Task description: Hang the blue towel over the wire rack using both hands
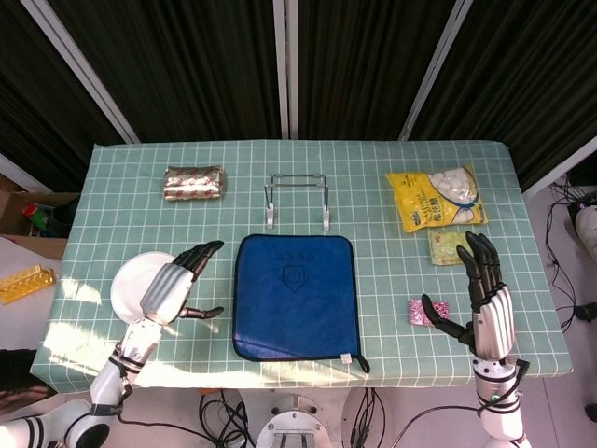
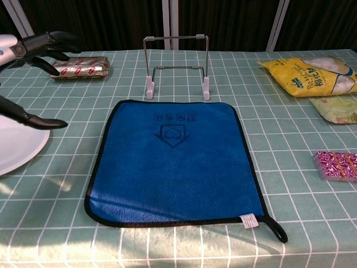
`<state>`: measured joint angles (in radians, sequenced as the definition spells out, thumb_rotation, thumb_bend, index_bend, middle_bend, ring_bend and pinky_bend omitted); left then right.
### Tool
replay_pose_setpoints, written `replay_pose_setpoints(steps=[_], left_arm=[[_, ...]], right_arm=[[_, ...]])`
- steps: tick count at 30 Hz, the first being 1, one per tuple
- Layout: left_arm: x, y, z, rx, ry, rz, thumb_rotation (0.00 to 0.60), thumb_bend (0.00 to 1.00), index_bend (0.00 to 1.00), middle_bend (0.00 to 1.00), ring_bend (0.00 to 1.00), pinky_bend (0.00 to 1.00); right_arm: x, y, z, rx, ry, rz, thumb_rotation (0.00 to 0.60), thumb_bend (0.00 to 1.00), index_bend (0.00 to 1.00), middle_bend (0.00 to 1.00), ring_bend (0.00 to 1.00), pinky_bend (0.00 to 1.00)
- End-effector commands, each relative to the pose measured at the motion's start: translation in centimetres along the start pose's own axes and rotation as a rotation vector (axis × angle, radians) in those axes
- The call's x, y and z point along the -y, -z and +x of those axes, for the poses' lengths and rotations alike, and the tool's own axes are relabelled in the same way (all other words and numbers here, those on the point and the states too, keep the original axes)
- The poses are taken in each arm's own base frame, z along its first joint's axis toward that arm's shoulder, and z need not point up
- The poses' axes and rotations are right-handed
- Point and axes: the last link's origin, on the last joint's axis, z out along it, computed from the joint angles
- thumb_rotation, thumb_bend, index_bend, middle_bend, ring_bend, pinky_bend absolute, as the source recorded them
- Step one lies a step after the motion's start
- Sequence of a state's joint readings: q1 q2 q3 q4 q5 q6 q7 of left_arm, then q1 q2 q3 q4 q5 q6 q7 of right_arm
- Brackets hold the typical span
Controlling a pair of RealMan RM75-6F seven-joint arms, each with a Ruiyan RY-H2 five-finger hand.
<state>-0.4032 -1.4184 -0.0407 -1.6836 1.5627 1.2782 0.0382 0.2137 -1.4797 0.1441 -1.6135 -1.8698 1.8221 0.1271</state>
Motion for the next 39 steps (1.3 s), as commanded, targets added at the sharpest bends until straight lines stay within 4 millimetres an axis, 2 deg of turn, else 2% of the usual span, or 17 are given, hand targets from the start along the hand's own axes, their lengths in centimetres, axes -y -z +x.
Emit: replay_pose_setpoints(steps=[1,6,12,26,39], left_arm=[[0.9,4.2,-0.4,0.061,-0.312,-0.018,0.600,0.03,0.07,0.12,0.12,0.23],[1.4,6.1,-1.8,0.139,-0.470,-0.033,0.600,0.03,0.13,0.13,0.12,0.23],[0.9,6.7,-4.4,0.189,-0.433,-0.067,0.600,0.03,0.13,0.13,0.12,0.23],[-1.4,5.0,-8.0,0.222,-0.300,-0.175,0.600,0.03,0.21,0.13,0.12,0.23],[-2.2,2.8,-9.2,0.222,-0.253,-0.202,0.600,0.05,0.29,0.13,0.12,0.23]], right_arm=[[0.1,0.1,0.7,-0.020,-0.007,-0.003,0.600,0.31,0.00,0.00,0.00,0.00],[0.6,0.3,1.5,-0.042,-0.015,0.002,0.600,0.30,0.00,0.00,0.00,0.00],[0.7,0.4,1.6,-0.039,-0.014,-0.004,0.600,0.30,0.00,0.00,0.00,0.00],[0.3,0.6,2.5,-0.053,-0.009,-0.022,0.600,0.30,0.00,0.00,0.00,0.00],[-0.2,-0.1,3.8,-0.094,0.009,-0.043,0.600,0.31,0.00,0.00,0.00,0.00]])
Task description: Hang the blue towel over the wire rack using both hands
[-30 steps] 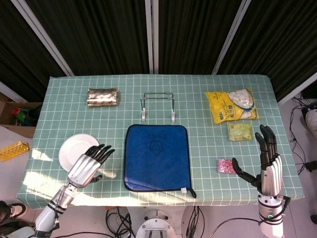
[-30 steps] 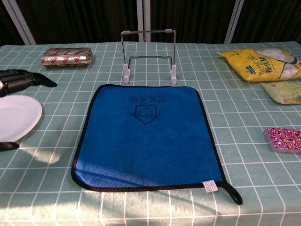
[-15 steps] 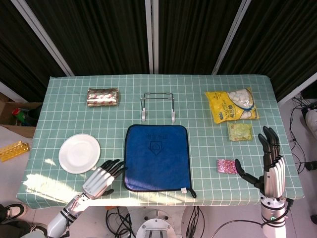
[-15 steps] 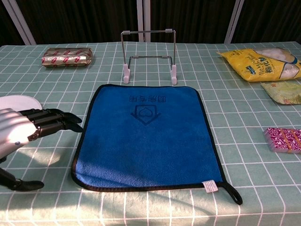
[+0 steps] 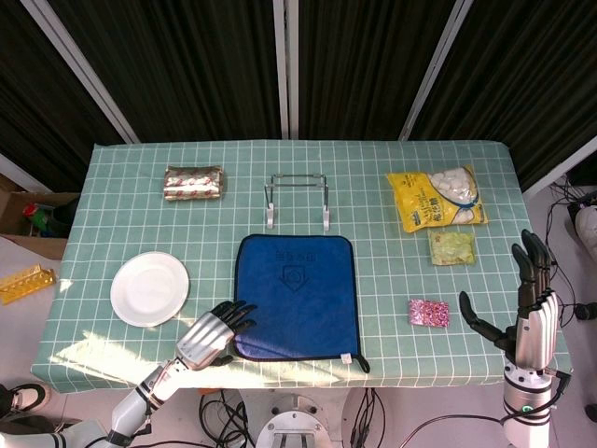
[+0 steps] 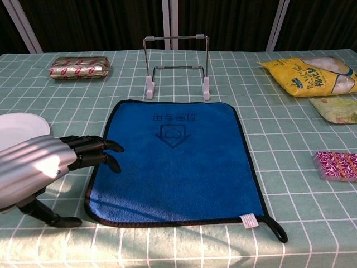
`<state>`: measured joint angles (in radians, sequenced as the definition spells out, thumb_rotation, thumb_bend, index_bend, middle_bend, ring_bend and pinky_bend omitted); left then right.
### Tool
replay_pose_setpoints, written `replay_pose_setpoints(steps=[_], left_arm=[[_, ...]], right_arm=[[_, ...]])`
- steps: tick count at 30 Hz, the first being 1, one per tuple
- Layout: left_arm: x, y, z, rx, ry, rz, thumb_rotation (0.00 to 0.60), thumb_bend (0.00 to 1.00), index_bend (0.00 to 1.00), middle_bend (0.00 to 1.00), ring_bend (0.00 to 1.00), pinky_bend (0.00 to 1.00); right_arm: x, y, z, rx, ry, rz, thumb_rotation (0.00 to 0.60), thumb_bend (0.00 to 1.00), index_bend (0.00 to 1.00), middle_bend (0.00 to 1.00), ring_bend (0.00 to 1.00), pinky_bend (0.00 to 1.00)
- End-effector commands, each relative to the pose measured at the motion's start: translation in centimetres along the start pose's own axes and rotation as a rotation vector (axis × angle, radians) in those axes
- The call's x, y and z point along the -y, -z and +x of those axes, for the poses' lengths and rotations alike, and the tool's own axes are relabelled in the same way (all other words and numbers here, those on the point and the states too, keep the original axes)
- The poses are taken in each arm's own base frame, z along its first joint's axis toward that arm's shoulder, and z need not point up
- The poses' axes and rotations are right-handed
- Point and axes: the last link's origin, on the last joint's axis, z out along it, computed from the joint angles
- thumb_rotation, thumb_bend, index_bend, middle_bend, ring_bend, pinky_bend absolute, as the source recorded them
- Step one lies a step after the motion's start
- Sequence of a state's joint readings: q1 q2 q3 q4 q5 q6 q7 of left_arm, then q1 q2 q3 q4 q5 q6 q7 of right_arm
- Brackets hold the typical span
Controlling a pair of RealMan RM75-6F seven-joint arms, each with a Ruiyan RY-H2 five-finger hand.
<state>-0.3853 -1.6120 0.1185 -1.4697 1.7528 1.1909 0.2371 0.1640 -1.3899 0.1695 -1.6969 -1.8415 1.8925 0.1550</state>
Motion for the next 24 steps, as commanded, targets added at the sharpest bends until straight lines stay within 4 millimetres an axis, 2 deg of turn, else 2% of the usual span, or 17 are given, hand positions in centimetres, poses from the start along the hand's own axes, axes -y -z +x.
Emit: replay_pose_setpoints(steps=[1,10,19,24], left_arm=[[-0.13,-0.49,-0.07,-0.002,0.009,-0.006,0.600,0.06,0.29,0.13,0.12,0.23],[-0.06,-0.91,-0.73,0.031,0.015,0.013,0.600,0.13,0.32,0.13,0.12,0.23],[-0.30,-1.18,-0.70,0.016,0.020,0.002,0.600,0.28,0.42,0.15,0.12,0.23],[-0.40,-1.11,-0.85,0.026,0.037,-0.003,0.600,0.32,0.46,0.15,0.12,0.23]], right_arm=[[-0.15,0.05,-0.01,0.003,0.004,-0.005,0.600,0.31,0.00,0.00,0.00,0.00],[-0.38,0.10,-0.06,0.007,0.010,-0.009,0.600,0.31,0.00,0.00,0.00,0.00],[-0.62,0.20,-0.13,0.013,0.013,-0.016,0.600,0.31,0.00,0.00,0.00,0.00],[-0.77,0.20,-0.23,0.016,0.012,-0.022,0.600,0.31,0.00,0.00,0.00,0.00]])
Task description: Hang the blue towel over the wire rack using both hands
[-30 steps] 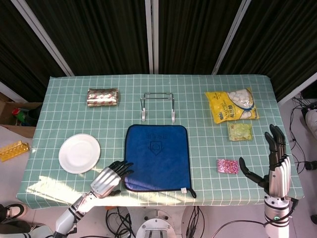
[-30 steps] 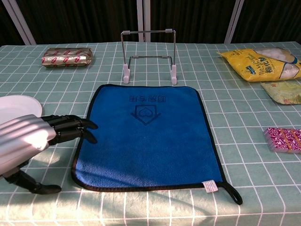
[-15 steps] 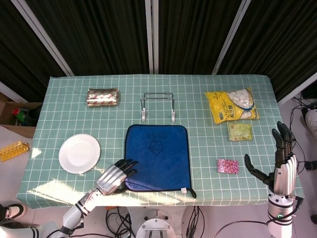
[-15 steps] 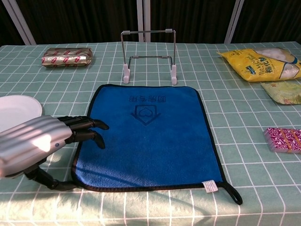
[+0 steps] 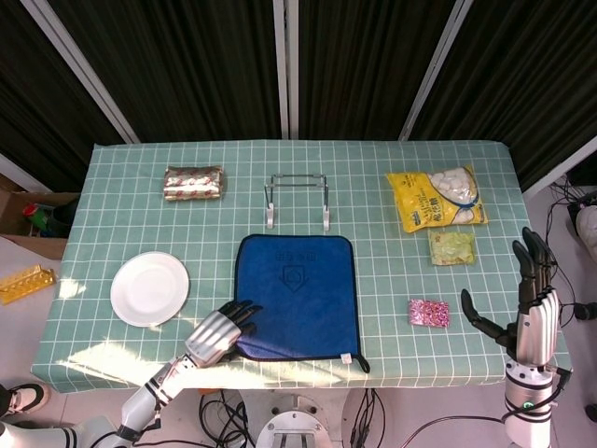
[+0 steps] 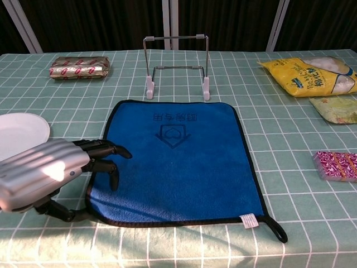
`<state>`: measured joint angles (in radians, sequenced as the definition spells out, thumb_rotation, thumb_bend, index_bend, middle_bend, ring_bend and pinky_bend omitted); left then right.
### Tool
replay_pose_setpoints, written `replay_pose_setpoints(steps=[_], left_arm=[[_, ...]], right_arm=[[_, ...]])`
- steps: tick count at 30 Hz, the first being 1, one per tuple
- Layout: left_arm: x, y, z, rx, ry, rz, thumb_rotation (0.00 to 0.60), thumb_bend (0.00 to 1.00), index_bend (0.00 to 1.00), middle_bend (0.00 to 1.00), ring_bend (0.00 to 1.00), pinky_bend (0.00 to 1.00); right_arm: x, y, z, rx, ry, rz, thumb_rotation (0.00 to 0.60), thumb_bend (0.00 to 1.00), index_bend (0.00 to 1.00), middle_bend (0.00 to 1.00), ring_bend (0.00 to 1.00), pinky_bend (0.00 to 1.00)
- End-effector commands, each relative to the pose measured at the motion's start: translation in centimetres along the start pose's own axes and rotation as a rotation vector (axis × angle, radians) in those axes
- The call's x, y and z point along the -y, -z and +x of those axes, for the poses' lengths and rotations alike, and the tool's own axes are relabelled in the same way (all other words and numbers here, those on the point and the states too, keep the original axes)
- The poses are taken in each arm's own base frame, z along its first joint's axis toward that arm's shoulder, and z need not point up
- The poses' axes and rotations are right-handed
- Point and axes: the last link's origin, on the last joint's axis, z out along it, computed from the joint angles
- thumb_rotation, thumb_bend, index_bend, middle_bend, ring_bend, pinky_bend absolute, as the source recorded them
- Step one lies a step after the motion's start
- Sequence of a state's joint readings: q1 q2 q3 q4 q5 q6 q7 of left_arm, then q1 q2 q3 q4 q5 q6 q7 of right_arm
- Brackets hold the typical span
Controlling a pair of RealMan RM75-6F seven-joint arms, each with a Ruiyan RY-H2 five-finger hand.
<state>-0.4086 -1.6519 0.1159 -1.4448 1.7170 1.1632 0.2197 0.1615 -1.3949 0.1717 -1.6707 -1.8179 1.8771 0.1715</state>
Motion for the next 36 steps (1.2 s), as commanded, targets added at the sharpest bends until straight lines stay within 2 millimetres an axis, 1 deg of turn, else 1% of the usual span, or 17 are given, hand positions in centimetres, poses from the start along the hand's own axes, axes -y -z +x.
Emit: replay_pose_setpoints(steps=[1,10,15,22,28,36], left_arm=[[0.0,0.0,-0.1,0.005,0.011,-0.002,0.600,0.33,0.46,0.15,0.12,0.23],[0.0,0.1,-0.2,0.015,0.046,-0.006,0.600,0.38,0.53,0.17,0.12,0.23],[0.0,0.1,-0.1,0.008,0.045,-0.003,0.600,0.38,0.59,0.18,0.12,0.23],[0.1,0.1,0.3,0.001,0.035,0.005,0.600,0.38,0.64,0.19,0.13,0.23],[-0.2,-0.4,1.5,-0.029,0.108,0.013,0.600,0.38,0.68,0.22,0.13,0.23],[-1.6,-2.3,3.1,-0.038,0.223,-0.010,0.600,0.38,0.69,0.23,0.13,0.24]], right_arm=[[0.0,0.0,-0.1,0.002,0.000,0.000,0.600,0.31,0.00,0.00,0.00,0.00],[-0.1,0.1,-0.2,0.007,0.000,-0.002,0.600,0.32,0.00,0.00,0.00,0.00],[-0.1,0.2,-0.2,0.008,0.001,-0.003,0.600,0.32,0.00,0.00,0.00,0.00],[-0.3,0.2,-0.1,0.009,0.002,-0.009,0.600,0.32,0.00,0.00,0.00,0.00],[-0.3,0.3,0.0,0.006,0.002,-0.009,0.600,0.32,0.00,0.00,0.00,0.00],[-0.7,0.4,0.1,0.001,0.003,-0.020,0.600,0.32,0.00,0.00,0.00,0.00]])
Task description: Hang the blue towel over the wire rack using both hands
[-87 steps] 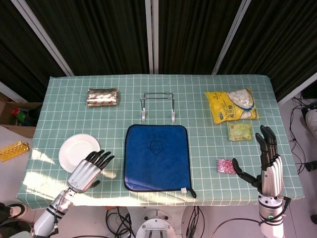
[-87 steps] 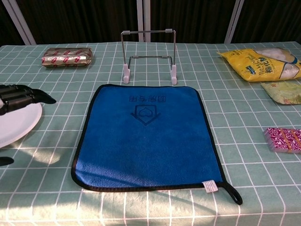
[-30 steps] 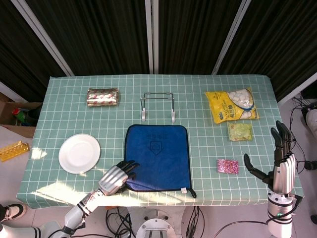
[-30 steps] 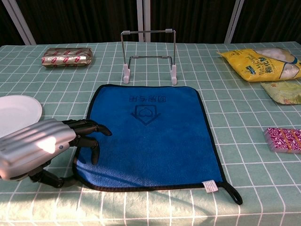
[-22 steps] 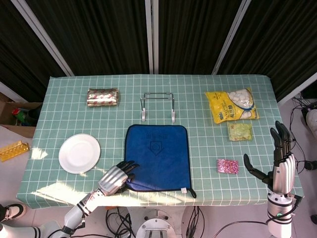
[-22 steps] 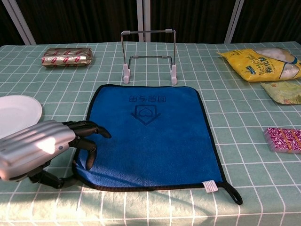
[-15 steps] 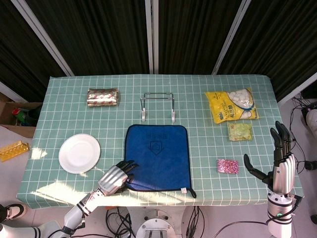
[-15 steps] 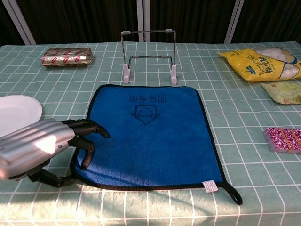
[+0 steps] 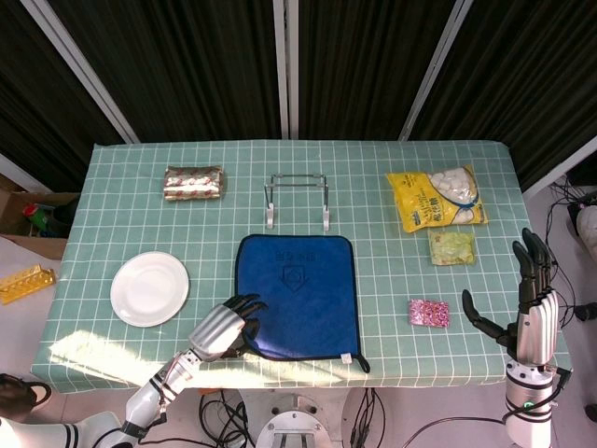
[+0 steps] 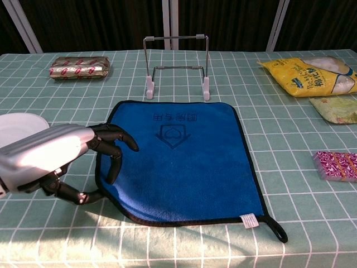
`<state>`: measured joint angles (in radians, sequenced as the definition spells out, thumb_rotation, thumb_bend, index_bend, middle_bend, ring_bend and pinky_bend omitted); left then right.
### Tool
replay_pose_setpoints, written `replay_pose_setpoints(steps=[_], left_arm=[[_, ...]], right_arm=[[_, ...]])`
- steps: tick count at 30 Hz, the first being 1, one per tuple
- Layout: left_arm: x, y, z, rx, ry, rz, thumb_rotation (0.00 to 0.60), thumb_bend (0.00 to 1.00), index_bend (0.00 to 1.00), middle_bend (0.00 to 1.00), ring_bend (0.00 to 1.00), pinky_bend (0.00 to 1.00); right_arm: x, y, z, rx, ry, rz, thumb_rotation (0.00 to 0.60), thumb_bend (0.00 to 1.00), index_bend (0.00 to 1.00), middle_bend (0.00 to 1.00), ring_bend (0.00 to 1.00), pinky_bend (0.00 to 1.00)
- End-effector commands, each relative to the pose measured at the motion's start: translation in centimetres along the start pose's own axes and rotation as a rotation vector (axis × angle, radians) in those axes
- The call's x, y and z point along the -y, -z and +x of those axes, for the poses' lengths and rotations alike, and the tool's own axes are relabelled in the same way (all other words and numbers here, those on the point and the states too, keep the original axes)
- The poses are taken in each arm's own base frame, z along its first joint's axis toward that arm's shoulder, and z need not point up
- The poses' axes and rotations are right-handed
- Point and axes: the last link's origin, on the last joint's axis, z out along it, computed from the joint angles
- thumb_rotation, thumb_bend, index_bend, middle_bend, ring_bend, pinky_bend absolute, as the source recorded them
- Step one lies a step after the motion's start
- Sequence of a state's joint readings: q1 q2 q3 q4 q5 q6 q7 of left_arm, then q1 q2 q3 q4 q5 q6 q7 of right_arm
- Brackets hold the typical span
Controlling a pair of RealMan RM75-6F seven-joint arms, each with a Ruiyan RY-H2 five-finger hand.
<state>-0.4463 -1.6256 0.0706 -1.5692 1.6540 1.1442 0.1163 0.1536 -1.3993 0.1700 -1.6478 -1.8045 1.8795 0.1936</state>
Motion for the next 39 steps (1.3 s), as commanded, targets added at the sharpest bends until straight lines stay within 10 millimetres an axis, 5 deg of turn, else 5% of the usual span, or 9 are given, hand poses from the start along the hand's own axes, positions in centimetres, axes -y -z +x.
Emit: replay_pose_setpoints(steps=[1,14,22,28,39], left_arm=[[-0.7,-1.1,0.7,-0.003,0.031,-0.011,0.600,0.38,0.69,0.23,0.13,0.23],[-3.4,-6.0,7.0,-0.031,-0.042,-0.023,0.600,0.39,0.71,0.24,0.13,0.24],[-4.3,-9.1,10.7,0.016,0.026,0.018,0.600,0.41,0.71,0.25,0.13,0.24],[-4.4,-10.9,12.8,0.013,0.031,0.081,0.600,0.41,0.71,0.25,0.13,0.23],[-4.3,-13.1,15.1,0.022,0.093,0.173,0.600,0.41,0.71,0.25,0.13,0.23]], right_arm=[[-0.2,0.0,0.1,-0.001,0.000,-0.007,0.600,0.32,0.00,0.00,0.00,0.00],[-3.1,3.5,-0.4,0.212,0.102,-0.140,0.600,0.30,0.00,0.00,0.00,0.00],[-4.0,7.4,-3.6,0.490,0.162,-0.201,0.600,0.23,0.00,0.00,0.00,0.00],[-2.5,9.6,-6.8,0.686,0.098,-0.232,0.600,0.20,0.00,0.00,0.00,0.00],[1.1,9.9,-11.9,0.749,-0.006,-0.228,0.600,0.05,0.00,0.00,0.00,0.00]])
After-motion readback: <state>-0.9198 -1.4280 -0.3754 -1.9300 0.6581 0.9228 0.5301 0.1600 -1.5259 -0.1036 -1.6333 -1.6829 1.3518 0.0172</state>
